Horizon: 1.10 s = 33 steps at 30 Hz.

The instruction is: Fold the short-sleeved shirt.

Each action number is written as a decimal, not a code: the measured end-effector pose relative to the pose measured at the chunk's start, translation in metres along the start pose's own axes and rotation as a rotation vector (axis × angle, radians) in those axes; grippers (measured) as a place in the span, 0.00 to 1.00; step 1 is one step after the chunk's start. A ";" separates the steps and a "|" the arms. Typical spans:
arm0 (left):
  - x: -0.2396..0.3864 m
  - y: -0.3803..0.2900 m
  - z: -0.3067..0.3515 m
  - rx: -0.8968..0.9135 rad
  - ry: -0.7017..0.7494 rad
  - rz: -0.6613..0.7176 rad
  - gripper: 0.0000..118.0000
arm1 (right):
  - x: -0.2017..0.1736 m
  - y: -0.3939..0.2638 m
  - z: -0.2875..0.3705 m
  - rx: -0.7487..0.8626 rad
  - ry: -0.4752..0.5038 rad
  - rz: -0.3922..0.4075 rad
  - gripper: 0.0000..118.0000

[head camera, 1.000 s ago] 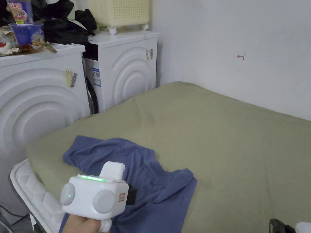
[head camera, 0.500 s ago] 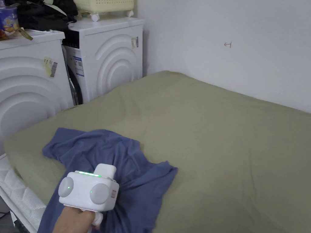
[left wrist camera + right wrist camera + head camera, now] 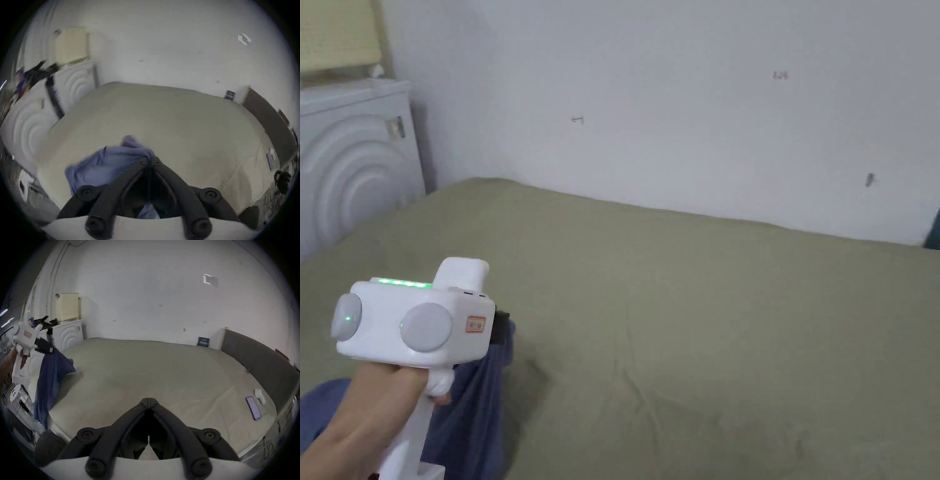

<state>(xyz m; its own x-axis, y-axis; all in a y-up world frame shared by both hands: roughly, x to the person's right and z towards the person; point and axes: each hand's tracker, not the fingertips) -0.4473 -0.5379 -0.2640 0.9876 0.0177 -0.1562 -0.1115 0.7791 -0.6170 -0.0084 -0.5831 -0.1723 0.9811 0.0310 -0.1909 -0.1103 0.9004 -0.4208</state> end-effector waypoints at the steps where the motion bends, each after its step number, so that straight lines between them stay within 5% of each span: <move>1: 0.026 0.009 0.001 0.016 -0.035 -0.035 0.01 | 0.010 -0.003 0.006 -0.001 -0.028 -0.015 0.00; 11: 0.236 0.021 -0.036 -0.016 -0.448 -0.224 0.01 | 0.076 -0.018 0.023 -0.010 -0.178 -0.132 0.00; 18: 0.283 -0.052 -0.137 -0.285 -0.407 -0.196 0.01 | 0.093 -0.031 0.001 -0.073 -0.197 -0.155 0.00; 20: 0.282 -0.066 -0.152 -0.282 -0.394 -0.200 0.16 | 0.092 -0.035 -0.008 -0.092 -0.190 -0.149 0.00; 21: 0.280 -0.069 -0.152 -0.286 -0.386 -0.208 0.41 | 0.091 -0.036 -0.010 -0.097 -0.186 -0.148 0.00; 22: 0.277 -0.072 -0.153 -0.283 -0.392 -0.207 0.83 | 0.088 -0.037 -0.012 -0.101 -0.181 -0.149 0.00; 23: 0.274 -0.074 -0.152 -0.281 -0.396 -0.201 0.99 | 0.087 -0.036 -0.014 -0.105 -0.176 -0.150 0.00; 27: 0.245 -0.065 -0.109 -0.192 -0.365 -0.161 0.98 | 0.077 -0.032 -0.013 -0.095 -0.154 -0.141 0.00; 33: 0.168 -0.082 0.039 0.177 -0.190 -0.087 0.91 | 0.057 -0.011 0.006 -0.001 -0.083 -0.146 0.00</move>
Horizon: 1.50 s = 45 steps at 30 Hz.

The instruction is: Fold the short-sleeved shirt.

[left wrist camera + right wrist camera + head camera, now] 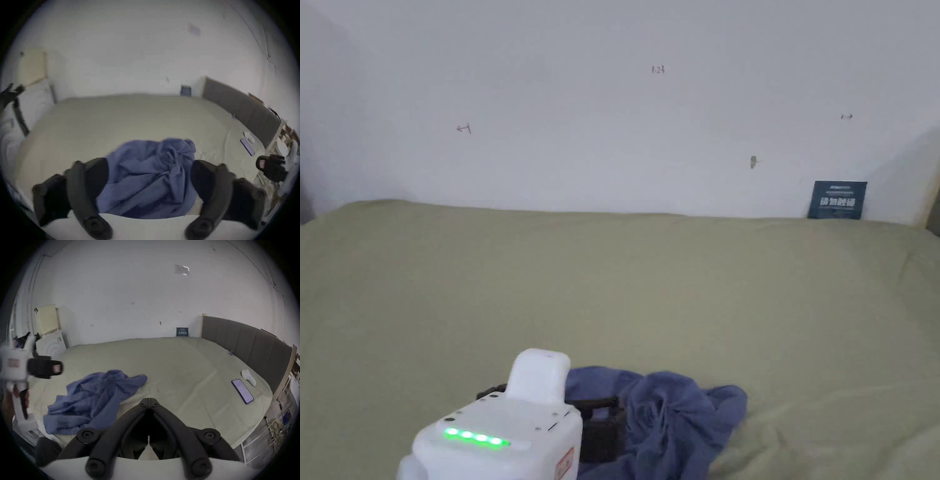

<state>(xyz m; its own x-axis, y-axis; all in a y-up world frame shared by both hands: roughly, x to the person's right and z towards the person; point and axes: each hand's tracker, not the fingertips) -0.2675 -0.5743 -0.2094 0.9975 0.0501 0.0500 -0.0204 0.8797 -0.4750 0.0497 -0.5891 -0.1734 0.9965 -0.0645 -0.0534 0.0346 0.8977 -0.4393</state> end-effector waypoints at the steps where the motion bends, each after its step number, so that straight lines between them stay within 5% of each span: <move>1: -0.008 -0.004 0.027 0.046 0.026 0.028 0.74 | -0.005 0.003 0.005 0.014 0.008 0.016 0.00; 2: -0.017 -0.010 0.052 0.074 0.037 0.054 0.47 | -0.011 0.005 0.009 0.031 0.013 0.042 0.00; 3: -0.024 -0.015 0.069 0.097 0.060 0.085 0.09 | -0.016 0.006 0.013 0.052 0.017 0.063 0.00; 4: -0.036 -0.022 0.087 0.124 0.108 0.112 0.00 | -0.021 0.006 0.016 0.063 0.017 0.071 0.00; 10: -0.079 -0.049 0.146 0.159 0.232 0.185 0.00 | -0.043 0.002 0.033 0.122 0.062 0.078 0.00; 16: -0.101 -0.050 0.139 0.083 0.255 0.187 0.00 | -0.055 0.002 0.031 0.114 0.087 0.089 0.00; 27: -0.162 -0.063 -0.045 -0.356 0.187 0.157 0.00 | -0.053 -0.011 -0.007 0.015 0.067 0.093 0.00; 29: -0.169 -0.070 -0.079 -0.416 0.177 0.132 0.14 | -0.050 -0.017 -0.019 -0.027 0.055 0.096 0.00; 30: -0.172 -0.073 -0.092 -0.457 0.196 0.109 0.43 | -0.049 -0.019 -0.023 -0.043 0.058 0.101 0.00; 31: -0.173 -0.078 -0.106 -0.505 0.205 0.095 0.89 | -0.047 -0.022 -0.028 -0.058 0.056 0.110 0.00; 32: -0.175 -0.083 -0.113 -0.524 0.187 0.107 1.00 | -0.047 -0.024 -0.032 -0.069 0.046 0.121 0.00; 39: -0.178 -0.104 -0.137 -0.570 0.198 0.097 1.00 | -0.041 -0.035 -0.065 -0.154 0.039 0.124 0.00; 41: -0.174 -0.095 -0.126 -0.555 0.192 0.093 0.83 | -0.038 -0.034 -0.077 -0.173 0.035 0.122 0.00; 42: -0.173 -0.095 -0.121 -0.511 0.183 0.072 0.63 | -0.036 -0.032 -0.083 -0.178 0.032 0.119 0.00; 44: -0.172 -0.087 -0.113 -0.497 0.159 0.030 0.07 | -0.032 -0.025 -0.101 -0.194 0.028 0.118 0.00; 45: -0.172 -0.086 -0.111 -0.490 0.171 0.044 0.03 | -0.030 -0.021 -0.109 -0.207 0.025 0.123 0.00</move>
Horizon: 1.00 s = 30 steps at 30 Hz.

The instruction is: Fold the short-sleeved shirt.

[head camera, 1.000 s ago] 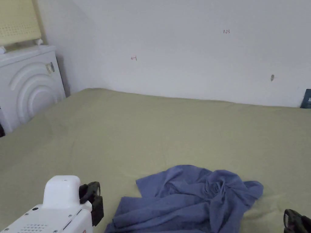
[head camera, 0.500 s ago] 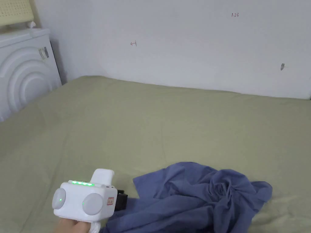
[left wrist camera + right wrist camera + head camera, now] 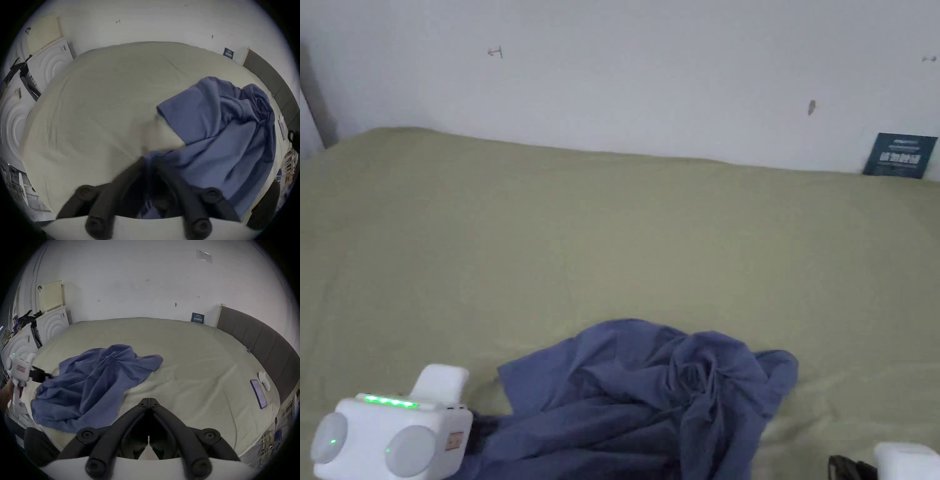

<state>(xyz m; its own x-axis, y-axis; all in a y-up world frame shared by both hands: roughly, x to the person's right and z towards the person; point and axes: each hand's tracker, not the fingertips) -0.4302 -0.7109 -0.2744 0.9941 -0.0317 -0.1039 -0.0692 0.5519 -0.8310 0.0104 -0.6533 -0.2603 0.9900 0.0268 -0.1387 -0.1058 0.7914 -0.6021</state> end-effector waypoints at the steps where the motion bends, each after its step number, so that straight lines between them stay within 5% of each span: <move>1: -0.004 0.000 0.000 0.004 -0.007 0.000 0.03 | 0.003 0.008 -0.010 -0.005 -0.003 0.001 0.00; 11: -0.005 0.002 -0.006 -0.009 -0.042 0.016 0.03 | 0.042 0.103 -0.154 -0.147 0.017 0.003 0.03; 12: -0.006 0.002 -0.007 -0.009 -0.046 0.021 0.03 | 0.042 0.108 -0.169 -0.205 0.013 0.002 0.23; 13: -0.007 0.002 -0.007 -0.010 -0.051 0.028 0.03 | 0.043 0.111 -0.186 -0.261 0.022 -0.003 0.76; 14: -0.007 0.001 -0.008 -0.014 -0.055 0.035 0.03 | 0.043 0.109 -0.202 -0.301 0.024 0.001 1.00; 16: -0.005 0.002 -0.009 -0.016 -0.058 0.036 0.03 | 0.038 0.108 -0.218 -0.301 0.003 0.050 0.86; 19: -0.004 0.000 -0.013 -0.017 -0.060 0.039 0.03 | 0.032 0.097 -0.239 -0.331 -0.022 0.109 0.87; 21: -0.004 0.000 -0.012 -0.016 -0.062 0.040 0.03 | 0.028 0.096 -0.237 -0.332 -0.010 0.100 0.78; 22: -0.005 0.000 -0.012 -0.017 -0.065 0.046 0.03 | 0.028 0.098 -0.231 -0.337 0.028 0.049 0.54; 23: -0.006 0.002 -0.009 -0.018 -0.066 0.050 0.03 | 0.029 0.101 -0.220 -0.321 0.117 -0.010 0.19; 24: -0.006 0.003 -0.006 -0.017 -0.066 0.055 0.03 | 0.027 0.105 -0.211 -0.302 0.165 -0.036 0.02; 26: -0.006 0.005 0.006 -0.011 -0.055 0.061 0.03 | 0.026 0.109 -0.186 -0.254 0.104 0.048 0.02; 30: -0.019 0.019 0.054 0.092 -0.025 0.070 0.03 | 0.040 0.133 -0.119 -0.140 0.083 0.052 0.02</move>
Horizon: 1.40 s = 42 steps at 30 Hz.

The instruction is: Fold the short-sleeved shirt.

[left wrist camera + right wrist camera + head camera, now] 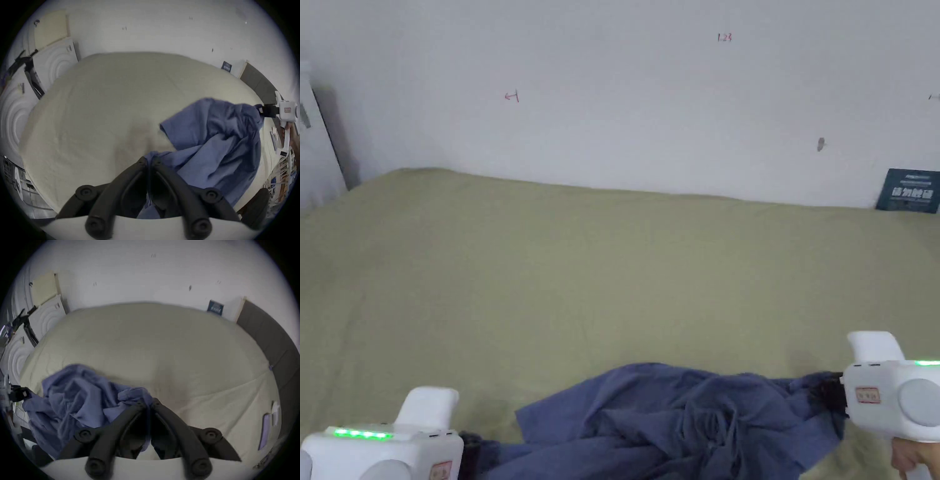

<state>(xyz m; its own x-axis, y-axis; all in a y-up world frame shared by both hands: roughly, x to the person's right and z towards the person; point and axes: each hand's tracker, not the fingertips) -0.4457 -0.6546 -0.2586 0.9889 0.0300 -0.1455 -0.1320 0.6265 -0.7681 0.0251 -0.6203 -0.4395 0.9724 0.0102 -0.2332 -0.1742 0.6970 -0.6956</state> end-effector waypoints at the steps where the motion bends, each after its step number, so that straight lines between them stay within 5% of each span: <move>1: -0.005 0.008 0.017 0.030 0.012 0.005 0.03 | 0.007 0.004 0.022 0.036 -0.010 -0.022 0.02; 8: -0.032 0.057 0.115 0.217 0.109 0.002 0.03 | 0.061 0.021 0.149 0.220 -0.009 -0.145 0.02; 17: -0.042 0.116 0.197 0.360 0.107 0.049 0.03 | 0.072 0.038 0.256 0.386 -0.051 -0.165 0.02; 42: 0.012 0.287 0.145 0.471 0.174 0.102 0.03 | 0.094 0.199 0.213 0.519 -0.242 -0.140 0.02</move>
<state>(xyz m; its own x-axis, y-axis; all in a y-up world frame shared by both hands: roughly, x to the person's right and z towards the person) -0.4615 -0.3613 -0.3902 0.9412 0.0042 -0.3379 -0.1427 0.9113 -0.3862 0.1152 -0.3277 -0.4554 0.9991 0.0138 0.0408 -0.0023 0.9626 -0.2711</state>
